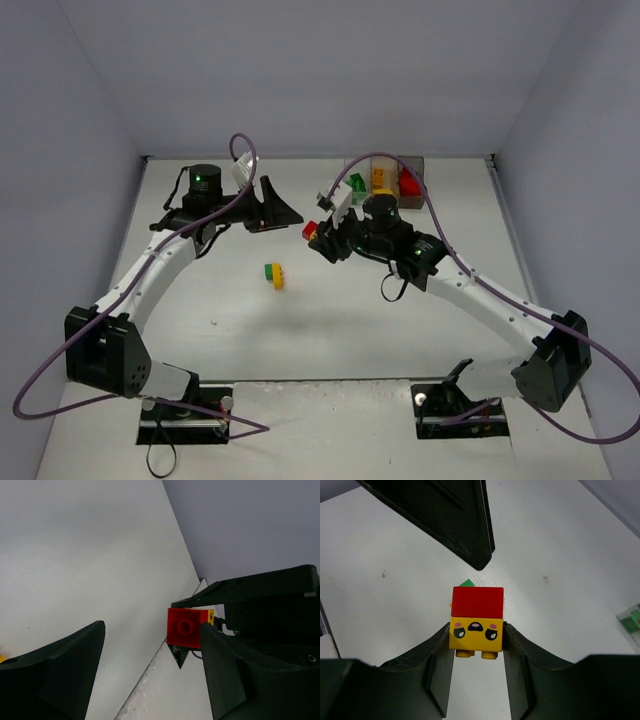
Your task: Sort the legos into containers by color
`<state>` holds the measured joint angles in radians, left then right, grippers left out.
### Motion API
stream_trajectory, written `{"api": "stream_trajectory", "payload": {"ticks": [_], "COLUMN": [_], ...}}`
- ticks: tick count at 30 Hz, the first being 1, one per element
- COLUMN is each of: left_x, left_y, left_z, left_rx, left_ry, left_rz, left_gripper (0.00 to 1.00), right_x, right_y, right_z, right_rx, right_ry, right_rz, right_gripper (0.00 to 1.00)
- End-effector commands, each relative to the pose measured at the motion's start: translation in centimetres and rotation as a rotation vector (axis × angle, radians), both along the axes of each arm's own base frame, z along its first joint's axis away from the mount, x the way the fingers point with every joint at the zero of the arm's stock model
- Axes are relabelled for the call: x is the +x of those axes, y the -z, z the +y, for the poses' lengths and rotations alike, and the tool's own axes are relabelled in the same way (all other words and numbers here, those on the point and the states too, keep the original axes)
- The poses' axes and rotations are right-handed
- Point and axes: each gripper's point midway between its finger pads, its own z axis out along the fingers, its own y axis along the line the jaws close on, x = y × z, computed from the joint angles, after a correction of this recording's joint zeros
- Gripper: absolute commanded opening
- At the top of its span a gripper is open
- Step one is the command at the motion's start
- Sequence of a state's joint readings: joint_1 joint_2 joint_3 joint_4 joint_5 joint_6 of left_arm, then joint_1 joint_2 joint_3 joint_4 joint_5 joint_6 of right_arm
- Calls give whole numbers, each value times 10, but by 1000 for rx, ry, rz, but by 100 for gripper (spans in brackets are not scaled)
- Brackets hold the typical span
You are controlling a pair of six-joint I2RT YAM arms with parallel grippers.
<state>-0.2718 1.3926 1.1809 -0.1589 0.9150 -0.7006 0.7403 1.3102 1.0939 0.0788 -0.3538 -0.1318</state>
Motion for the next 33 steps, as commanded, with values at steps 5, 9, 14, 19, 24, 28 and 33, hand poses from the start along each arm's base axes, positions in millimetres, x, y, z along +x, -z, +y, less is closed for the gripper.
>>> {"api": "stream_trajectory", "payload": {"ticks": [5,9,14,19,24,28,33], "left_x": [-19,-22,-24,-24,-22,-23,-24], "left_y": [-55,-52,-45,-38,-39,-42,-44], "left_z": [-28,-31,-36,-41,-43,-43,-42], "left_rx": [-154,-158,-152,-146,-146,-154,-157], "left_ry": [156,180,198,209,213,226,232], "left_rz": [-130,-116,-90,-70,-65,-66,-74], "left_gripper": [61,52,51,52,50,34,0], "right_x": [-1,1,1,1,2,2,6], "right_y": [-46,-46,-48,-50,-51,-51,-41], "right_z": [9,8,9,10,10,10,8], "right_rx": [90,85,88,93,92,92,70], "right_ry": [-36,-26,-29,-36,-32,-31,-14], "right_rz": [-106,-112,-116,-118,-120,-120,-114], "right_gripper": [8,8,8,8,8,8,8]}}
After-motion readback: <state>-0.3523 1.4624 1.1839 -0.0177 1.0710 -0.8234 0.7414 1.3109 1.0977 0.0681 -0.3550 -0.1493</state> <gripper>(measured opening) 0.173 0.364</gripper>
